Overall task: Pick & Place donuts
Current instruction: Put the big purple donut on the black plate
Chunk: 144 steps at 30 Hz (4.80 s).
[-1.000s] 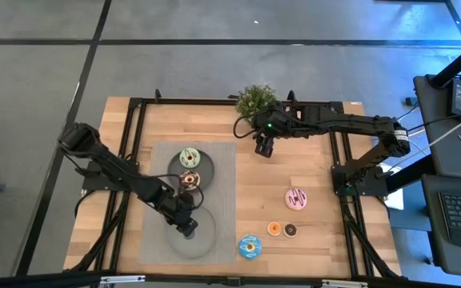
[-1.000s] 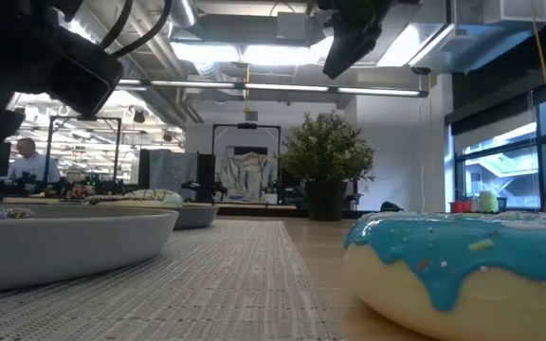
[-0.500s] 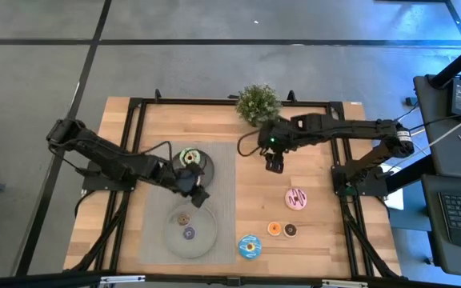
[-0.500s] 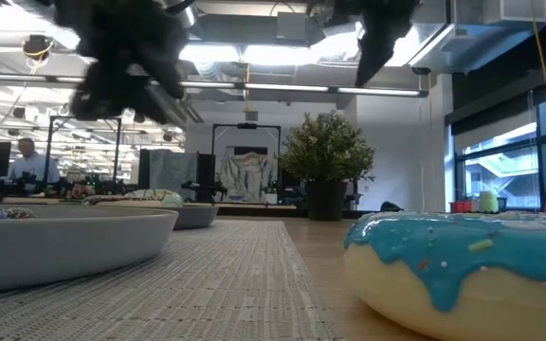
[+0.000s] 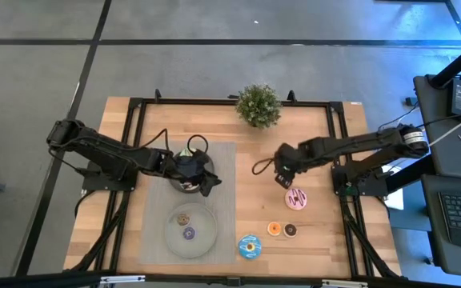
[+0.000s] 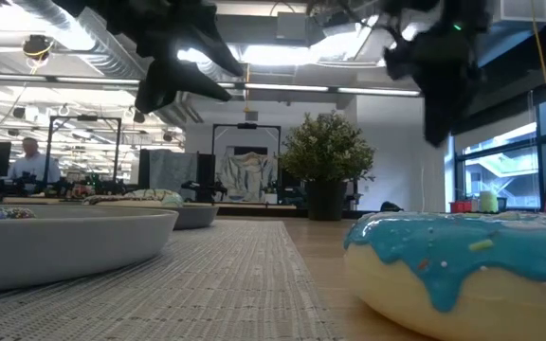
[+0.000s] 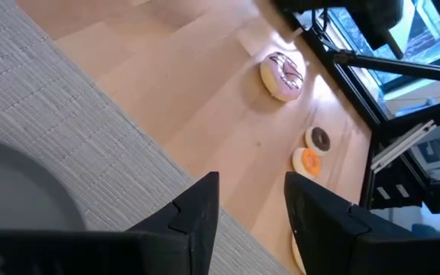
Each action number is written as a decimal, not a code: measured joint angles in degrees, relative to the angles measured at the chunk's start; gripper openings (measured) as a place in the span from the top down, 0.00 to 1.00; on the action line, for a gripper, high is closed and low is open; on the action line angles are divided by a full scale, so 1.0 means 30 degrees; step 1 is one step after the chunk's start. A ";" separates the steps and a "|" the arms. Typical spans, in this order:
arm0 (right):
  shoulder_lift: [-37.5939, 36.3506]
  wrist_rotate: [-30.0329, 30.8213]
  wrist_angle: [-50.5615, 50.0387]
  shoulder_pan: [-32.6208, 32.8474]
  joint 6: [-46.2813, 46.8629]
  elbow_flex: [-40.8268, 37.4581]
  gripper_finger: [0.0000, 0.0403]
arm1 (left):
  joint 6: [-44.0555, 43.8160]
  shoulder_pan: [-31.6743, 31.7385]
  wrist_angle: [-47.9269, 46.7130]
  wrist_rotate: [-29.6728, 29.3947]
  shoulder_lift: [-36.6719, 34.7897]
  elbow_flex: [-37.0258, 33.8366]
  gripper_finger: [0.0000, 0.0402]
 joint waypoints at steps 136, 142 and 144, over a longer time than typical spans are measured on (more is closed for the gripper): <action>0.2430 0.0558 1.3315 -0.1714 -0.3785 0.2552 0.90 | 0.2541 0.1814 0.6830 -0.5454 0.0131 -0.0007 0.33; 0.2550 0.0549 1.4197 -0.1716 -0.4218 0.2552 0.90 | 0.2329 0.1807 0.6097 -0.4925 0.0131 -0.0007 0.33; 0.2550 0.0537 1.4617 -0.1716 -0.4226 0.2553 0.90 | 0.2306 0.1814 0.5782 -0.4924 0.0131 -0.0007 0.35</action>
